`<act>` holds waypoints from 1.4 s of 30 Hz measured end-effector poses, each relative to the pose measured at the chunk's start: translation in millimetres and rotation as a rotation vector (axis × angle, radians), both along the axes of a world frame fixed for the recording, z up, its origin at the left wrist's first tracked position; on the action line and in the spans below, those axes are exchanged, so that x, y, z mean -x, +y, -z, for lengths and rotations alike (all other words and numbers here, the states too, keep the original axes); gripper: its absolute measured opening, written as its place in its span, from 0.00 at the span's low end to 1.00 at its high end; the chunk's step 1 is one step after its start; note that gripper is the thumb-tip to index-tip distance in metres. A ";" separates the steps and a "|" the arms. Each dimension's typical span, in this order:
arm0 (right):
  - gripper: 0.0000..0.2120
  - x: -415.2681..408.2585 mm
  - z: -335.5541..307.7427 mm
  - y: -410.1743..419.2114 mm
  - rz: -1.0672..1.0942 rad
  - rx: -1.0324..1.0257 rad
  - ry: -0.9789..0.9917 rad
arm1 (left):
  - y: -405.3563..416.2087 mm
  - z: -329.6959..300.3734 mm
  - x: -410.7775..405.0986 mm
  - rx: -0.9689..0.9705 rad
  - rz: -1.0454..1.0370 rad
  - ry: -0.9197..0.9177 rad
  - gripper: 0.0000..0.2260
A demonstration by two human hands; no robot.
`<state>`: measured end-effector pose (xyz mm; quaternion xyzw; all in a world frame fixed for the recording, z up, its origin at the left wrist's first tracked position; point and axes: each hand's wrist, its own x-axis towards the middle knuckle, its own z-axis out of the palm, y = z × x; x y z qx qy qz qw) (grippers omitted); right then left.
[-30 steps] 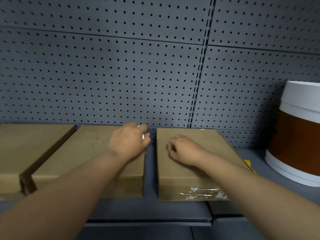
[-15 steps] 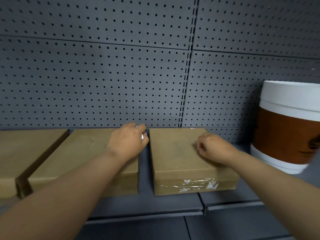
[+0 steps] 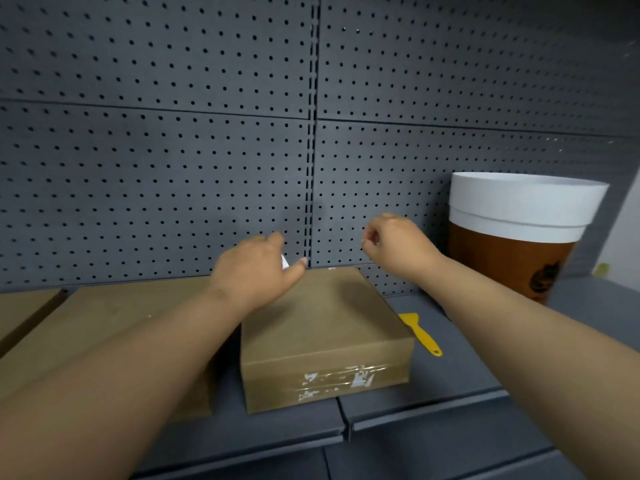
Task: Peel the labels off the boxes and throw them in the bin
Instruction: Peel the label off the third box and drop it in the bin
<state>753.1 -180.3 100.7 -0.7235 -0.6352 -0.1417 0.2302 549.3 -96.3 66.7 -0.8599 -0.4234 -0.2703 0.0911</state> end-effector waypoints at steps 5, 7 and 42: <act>0.10 -36.1 -32.1 -19.3 -0.069 -0.065 -0.014 | -17.8 -26.1 -52.1 0.025 0.082 -0.053 0.20; 0.10 -54.9 -43.7 -29.4 -0.084 -0.119 -0.004 | -27.1 -37.0 -78.2 0.029 0.098 -0.066 0.21; 0.14 -339.4 -117.8 -91.7 -0.106 -0.277 0.342 | -80.9 -164.6 -386.8 0.114 0.343 -0.284 0.22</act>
